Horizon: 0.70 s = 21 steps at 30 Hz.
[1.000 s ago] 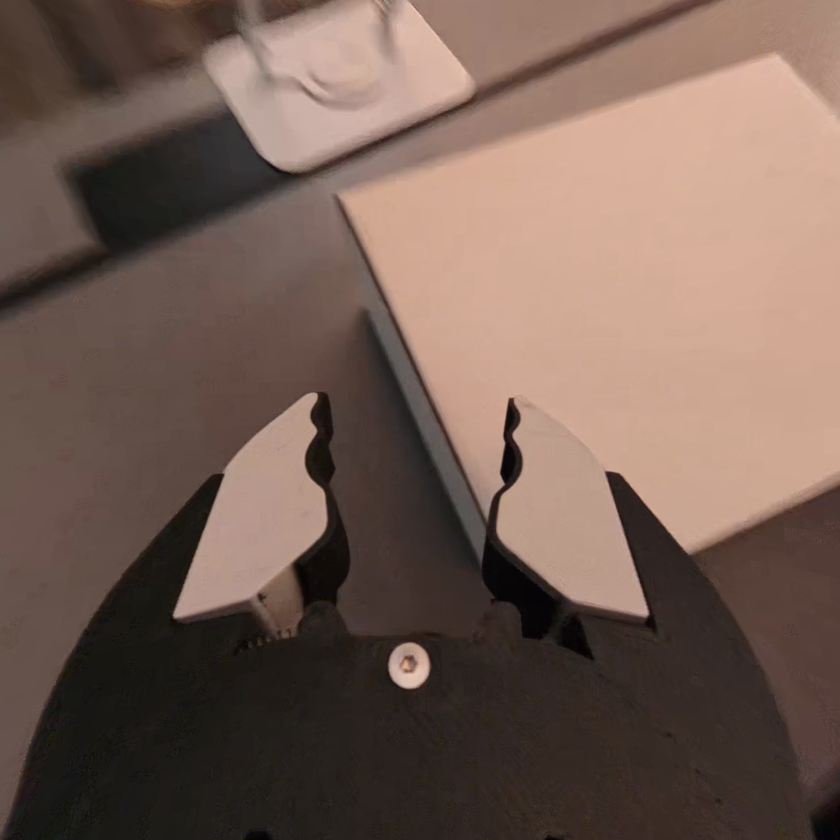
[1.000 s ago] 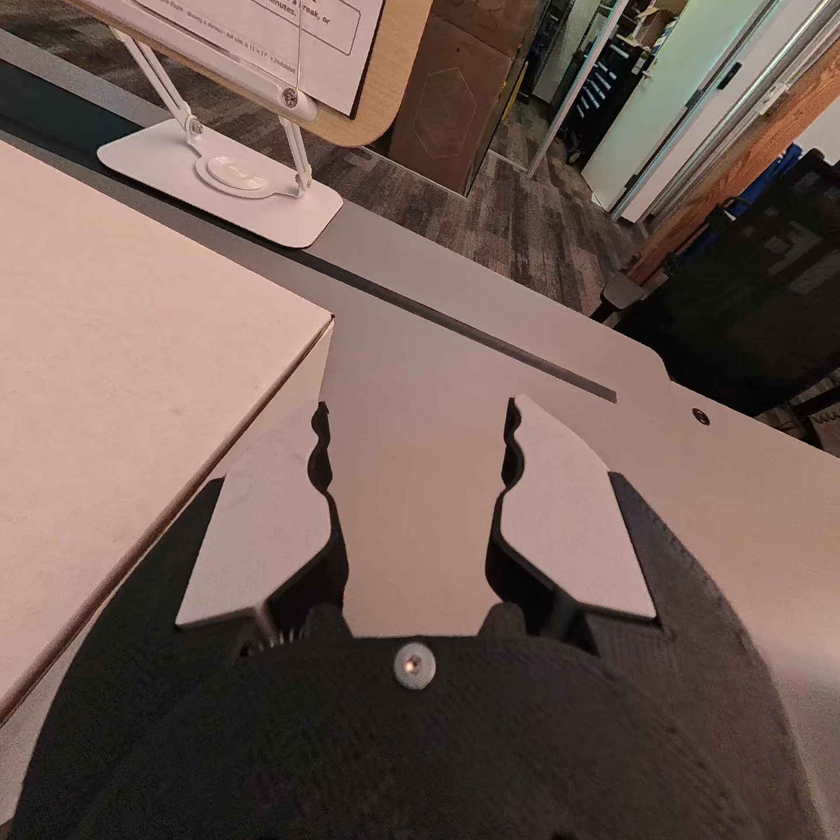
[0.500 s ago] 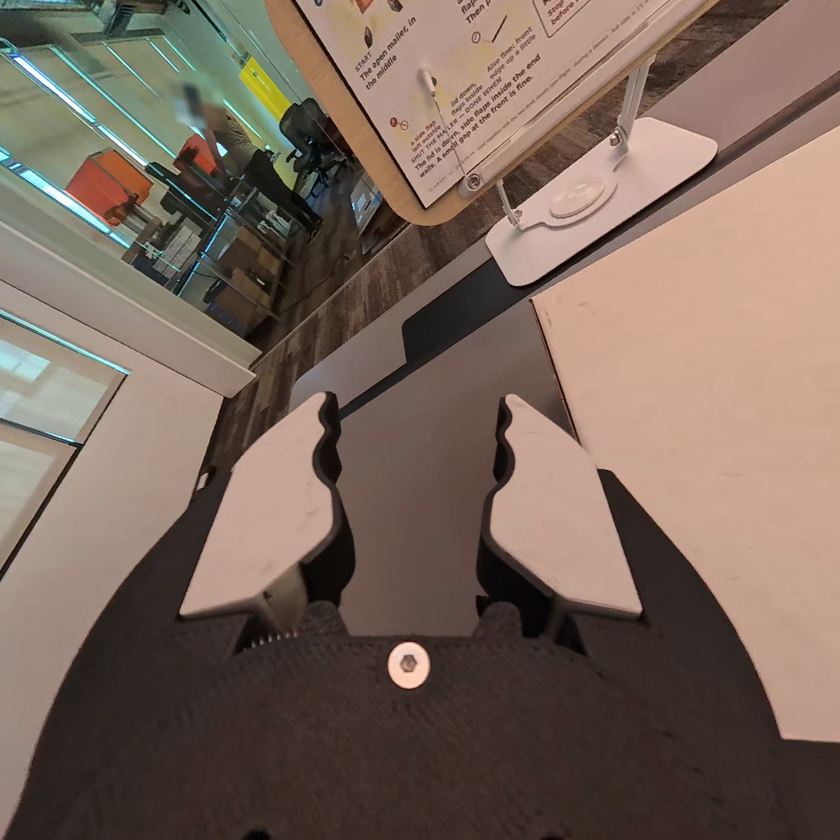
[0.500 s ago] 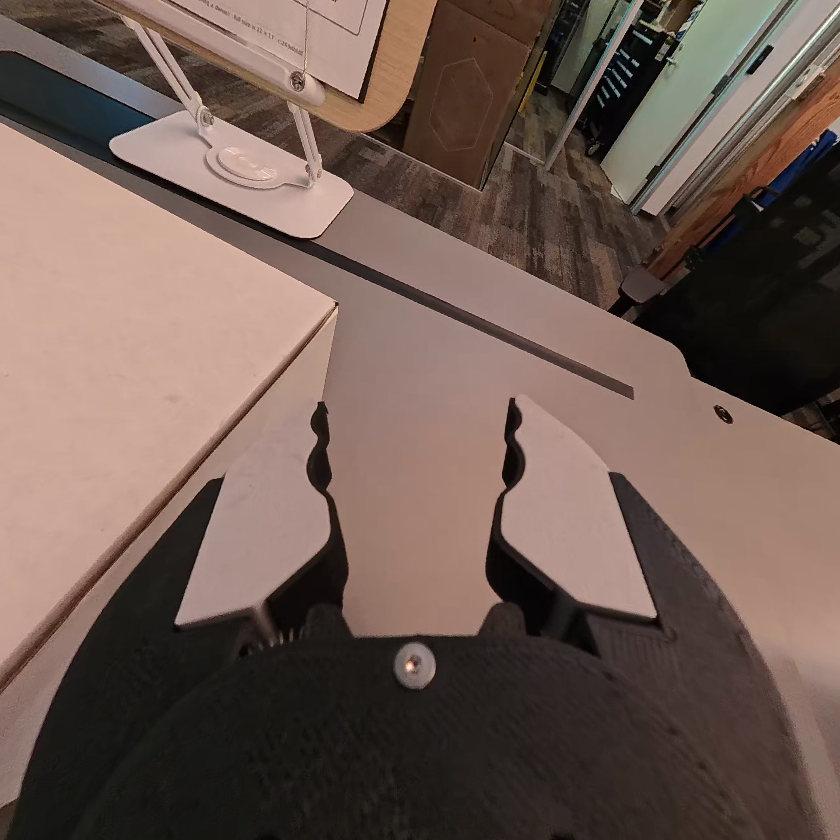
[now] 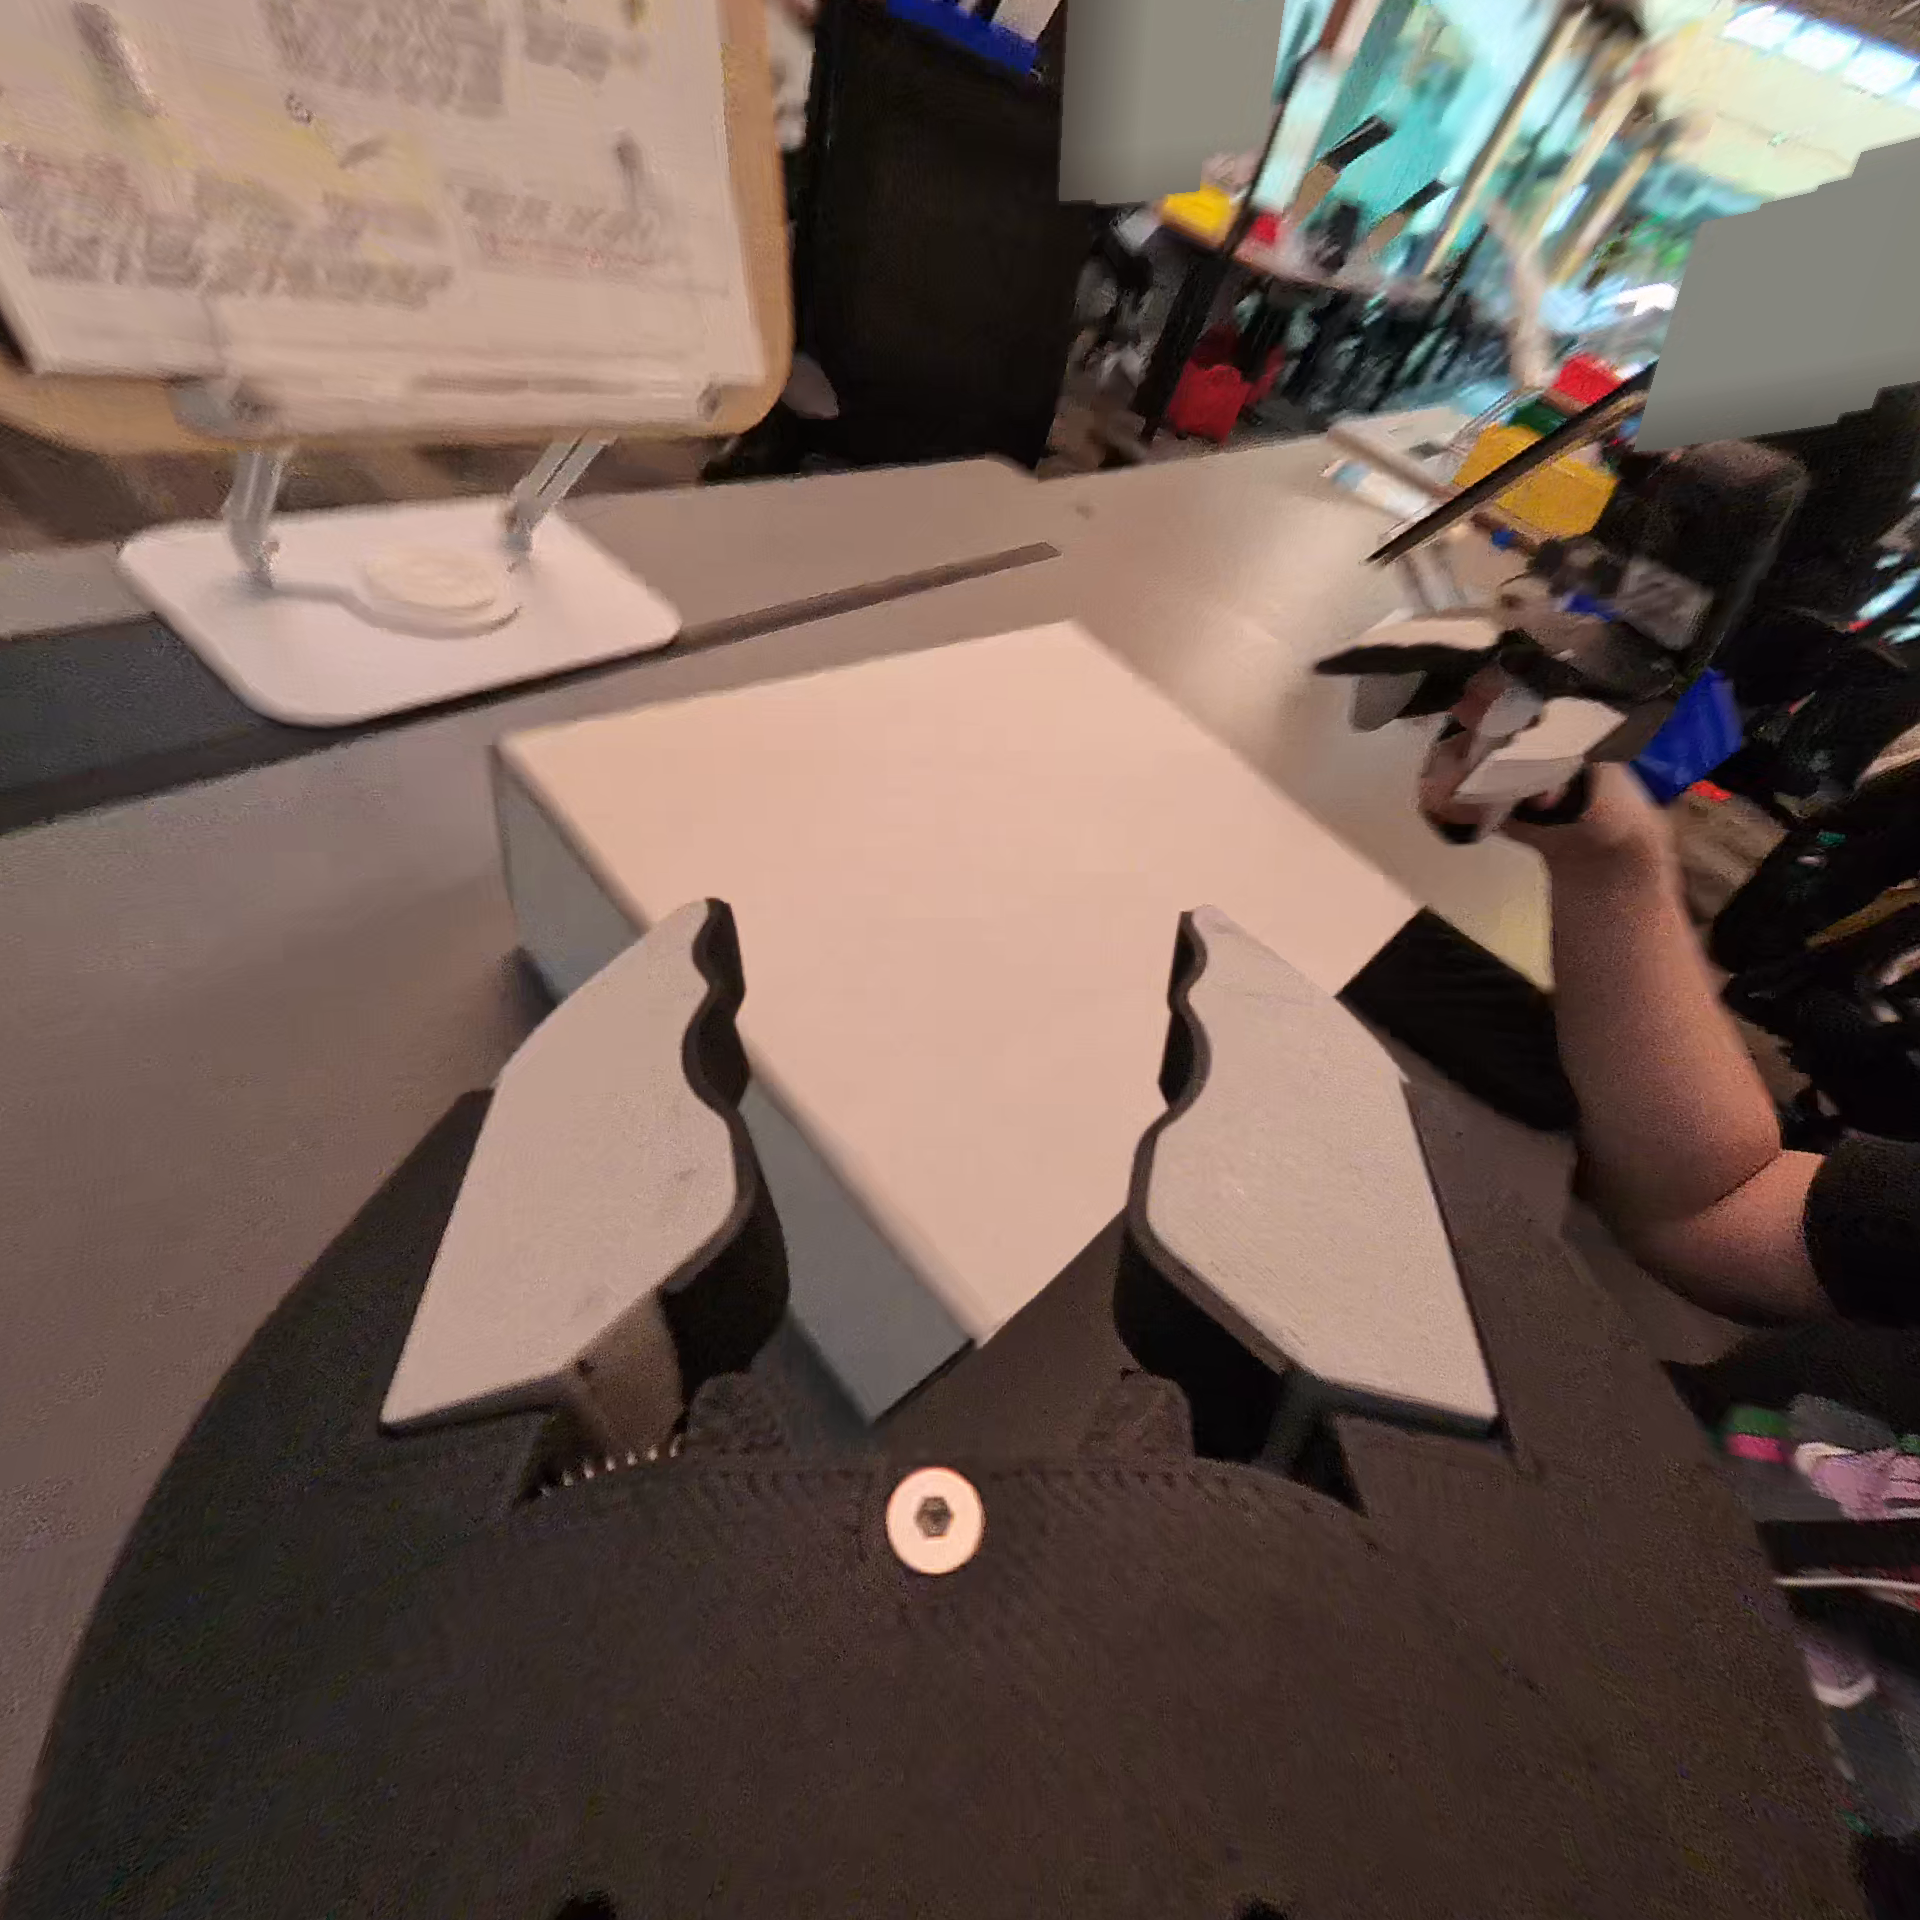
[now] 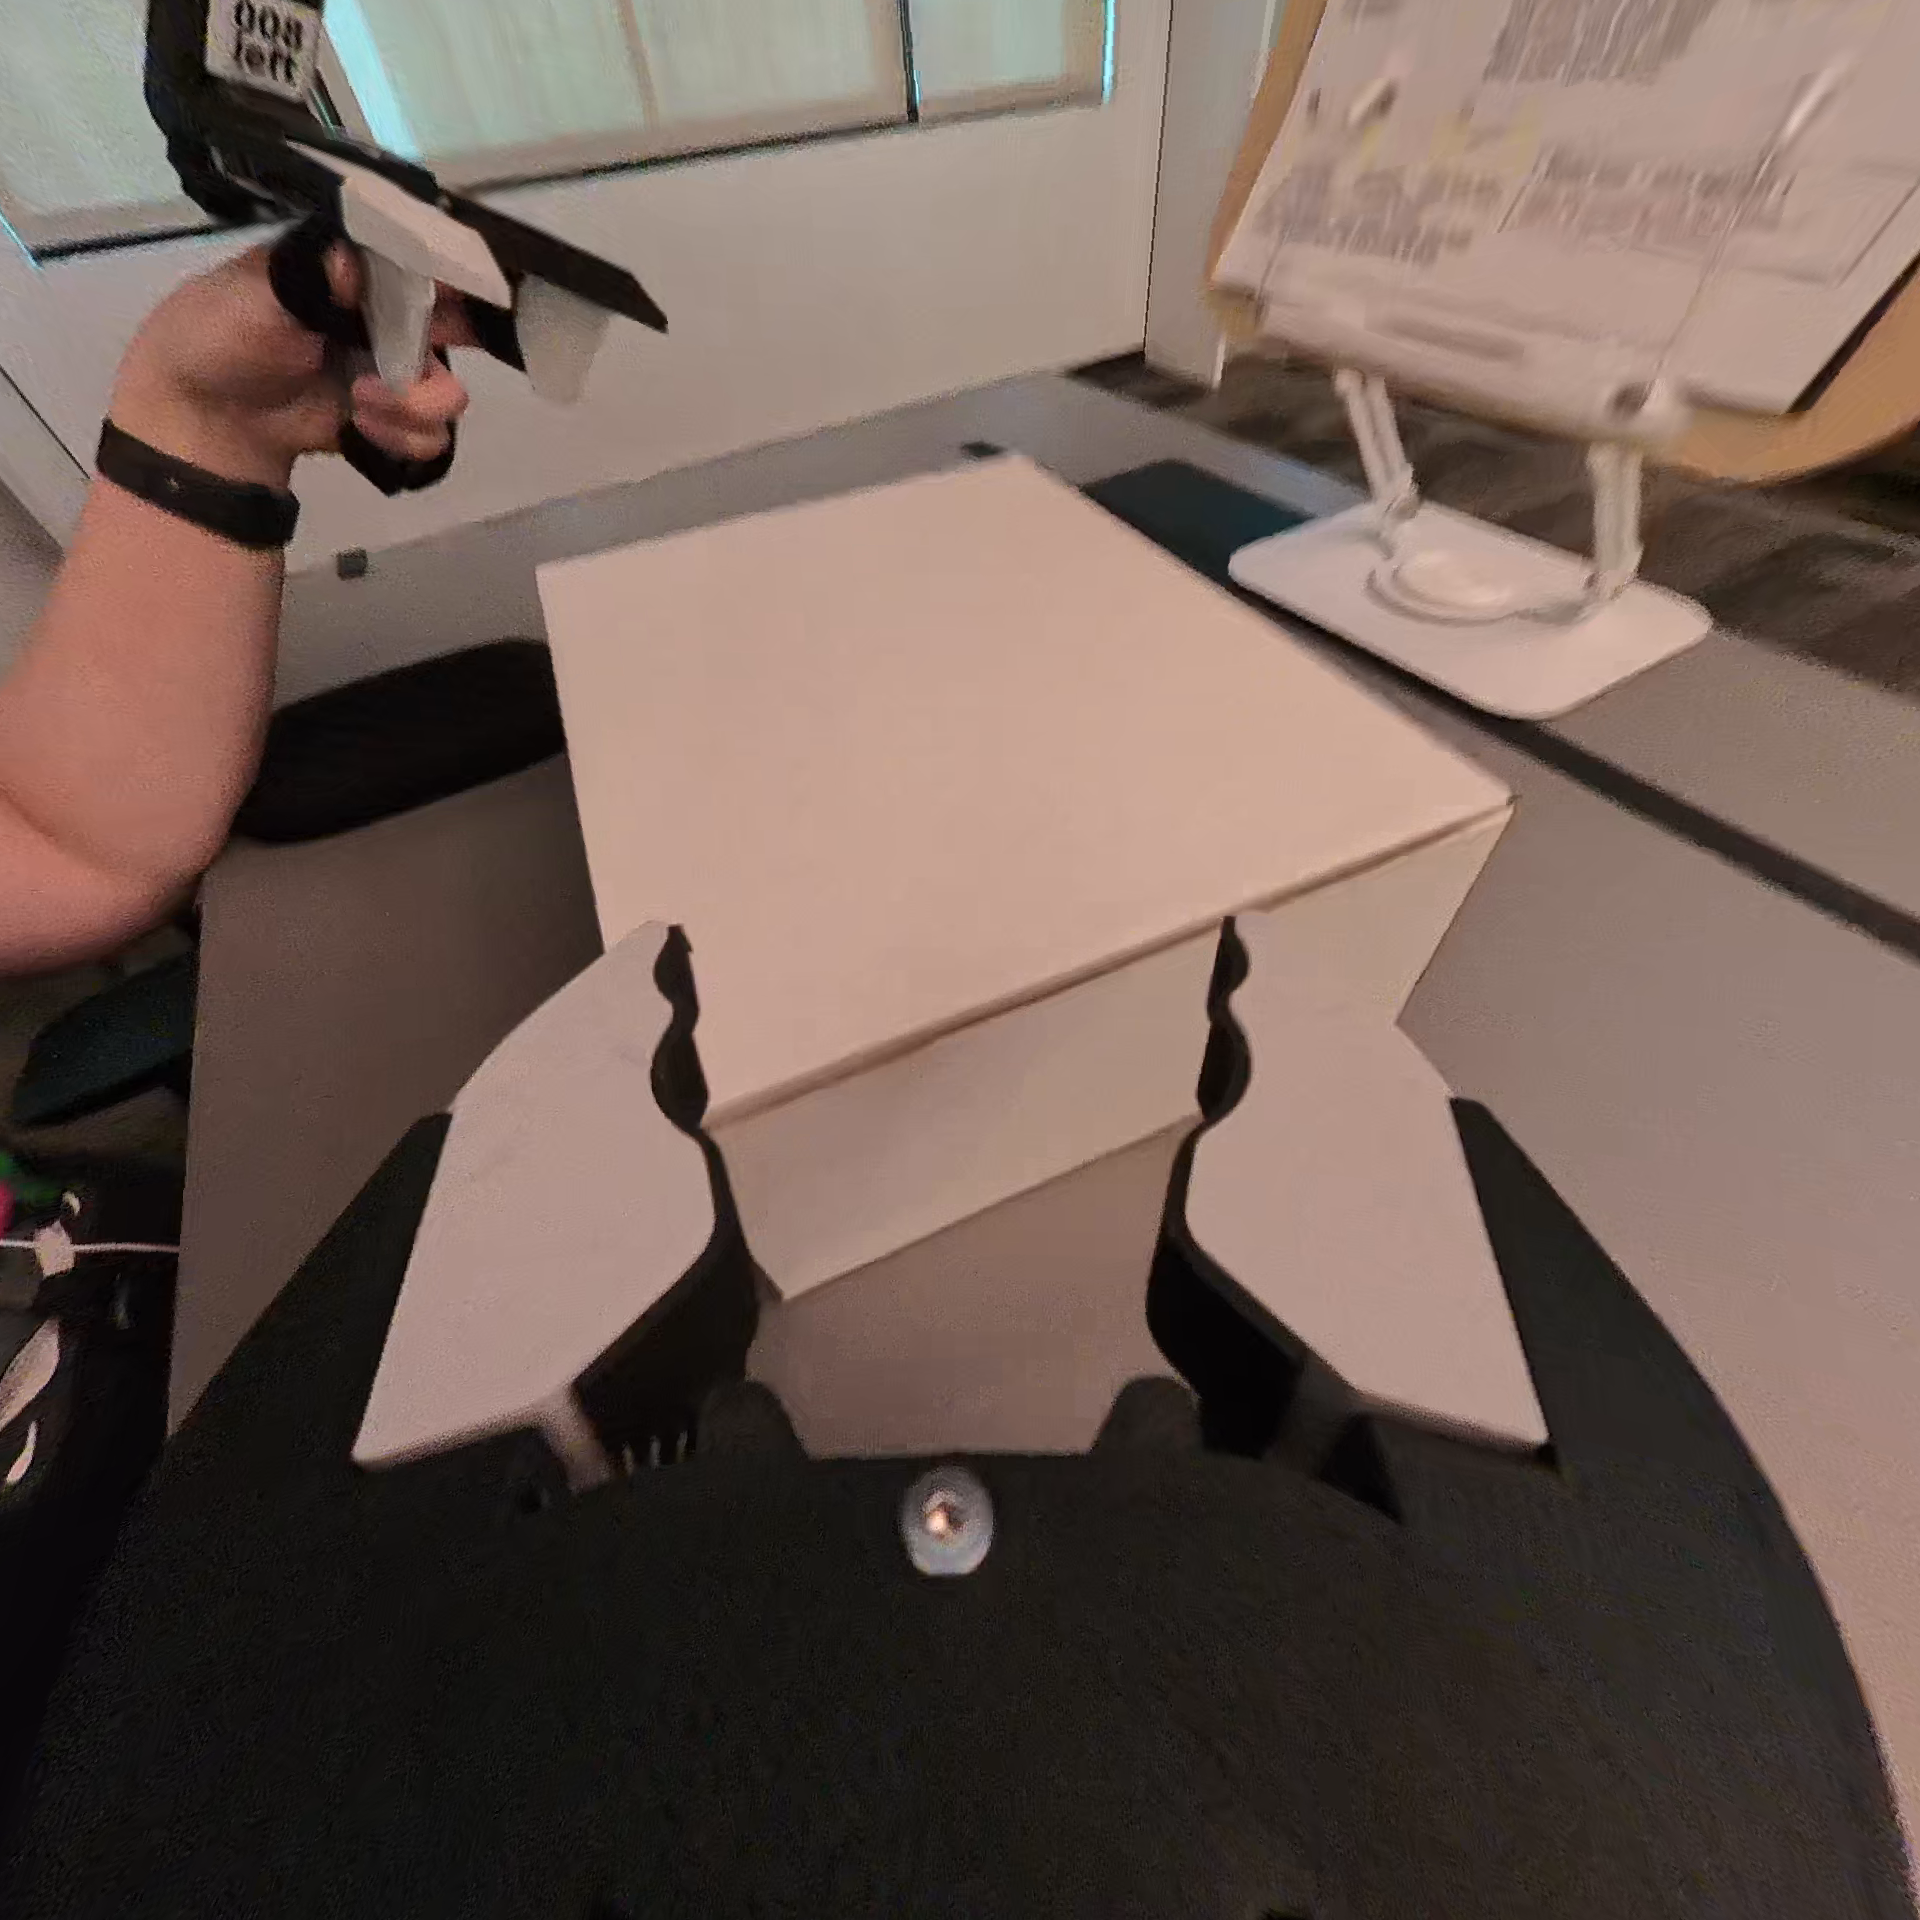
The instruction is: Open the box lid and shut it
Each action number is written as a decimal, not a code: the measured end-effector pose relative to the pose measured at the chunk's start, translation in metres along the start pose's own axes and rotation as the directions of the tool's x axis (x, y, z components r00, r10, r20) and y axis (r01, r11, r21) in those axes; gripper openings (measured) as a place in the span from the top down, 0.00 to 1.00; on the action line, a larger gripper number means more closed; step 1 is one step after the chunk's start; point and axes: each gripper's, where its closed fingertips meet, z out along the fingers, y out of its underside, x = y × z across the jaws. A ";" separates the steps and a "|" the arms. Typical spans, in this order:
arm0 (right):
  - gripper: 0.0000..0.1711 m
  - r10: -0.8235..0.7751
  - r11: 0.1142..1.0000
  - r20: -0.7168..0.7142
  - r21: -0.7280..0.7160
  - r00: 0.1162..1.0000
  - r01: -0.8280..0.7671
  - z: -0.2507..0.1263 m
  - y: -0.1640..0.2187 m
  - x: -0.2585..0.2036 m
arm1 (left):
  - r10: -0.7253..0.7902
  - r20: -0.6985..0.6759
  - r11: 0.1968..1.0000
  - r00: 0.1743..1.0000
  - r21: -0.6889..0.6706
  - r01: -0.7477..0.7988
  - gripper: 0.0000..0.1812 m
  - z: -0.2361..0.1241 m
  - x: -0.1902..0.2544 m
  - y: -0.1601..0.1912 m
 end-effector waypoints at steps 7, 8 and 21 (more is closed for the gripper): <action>0.47 0.242 0.957 0.118 -0.191 0.963 -0.217 0.019 0.040 -0.006 | -0.207 -0.118 0.935 0.971 -0.315 0.162 0.60 0.026 -0.004 0.070; 0.51 0.237 0.958 0.104 -0.192 0.966 -0.214 0.021 0.041 -0.004 | -0.198 -0.107 0.936 0.974 -0.317 0.155 0.63 0.027 -0.006 0.071; 0.64 0.202 0.977 -0.055 -0.063 0.978 -0.205 0.014 0.034 0.041 | -0.201 -0.060 0.966 0.978 -0.180 0.187 0.80 0.024 -0.037 0.057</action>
